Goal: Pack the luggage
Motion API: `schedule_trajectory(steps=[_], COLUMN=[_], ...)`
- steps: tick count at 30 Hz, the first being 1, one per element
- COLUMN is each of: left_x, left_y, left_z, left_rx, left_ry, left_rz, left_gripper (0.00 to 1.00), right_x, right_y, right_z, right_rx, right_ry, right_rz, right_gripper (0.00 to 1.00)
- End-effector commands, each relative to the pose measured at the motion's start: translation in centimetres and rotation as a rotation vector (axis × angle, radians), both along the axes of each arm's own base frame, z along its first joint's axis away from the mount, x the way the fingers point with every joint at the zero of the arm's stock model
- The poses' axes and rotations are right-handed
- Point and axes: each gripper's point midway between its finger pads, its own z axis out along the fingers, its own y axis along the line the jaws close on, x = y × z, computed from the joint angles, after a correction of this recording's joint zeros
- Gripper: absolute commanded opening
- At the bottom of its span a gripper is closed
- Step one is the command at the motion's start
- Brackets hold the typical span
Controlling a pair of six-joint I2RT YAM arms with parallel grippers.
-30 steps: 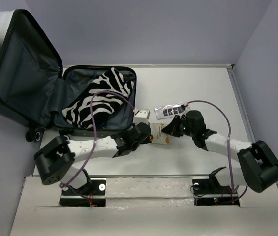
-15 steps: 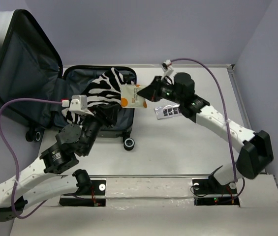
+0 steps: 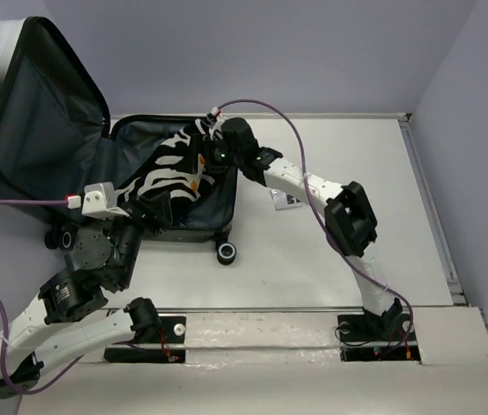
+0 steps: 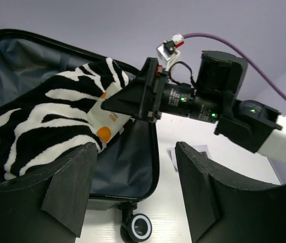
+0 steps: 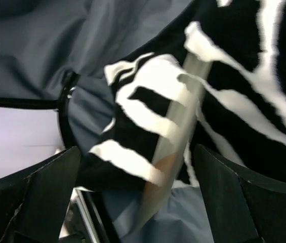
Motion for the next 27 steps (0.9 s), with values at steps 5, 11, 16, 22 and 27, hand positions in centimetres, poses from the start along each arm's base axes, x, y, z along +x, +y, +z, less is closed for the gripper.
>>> schedule_trajectory(steps=[5,11,16,22,27], left_x=[0.9,0.9,0.9,1.1,1.3], left_y=[-0.2,-0.6,-0.6,-1.1,-1.4], left_z=[-1.8,-1.6,-1.5,-1.9,-2.1], left_rx=[0.115,0.104,0.097,0.116,0.128], left_ry=[0.027,0.016,0.011,0.020,0.027], left_rz=[0.050,0.018,0.013,0.007,0.003], left_gripper=[0.76,0.77,0.77,0.77,0.77], right_x=[1.2,0.4,-0.6,-1.0,-1.9], right_y=[-13.3,-23.5,-27.0,-27.8,-28.4], right_z=[3.2,-1.5,-8.2,-12.6,-13.1], right_rx=[-0.215,-0.457,-0.724,-0.856,-0.874], right_ry=[-0.214,-0.198,-0.119,-0.059,-0.001], right_rz=[-0.254,-0.447,-0.418,-0.353,-0.369], right_gripper=[0.93,0.73,0.65,0.72,0.67])
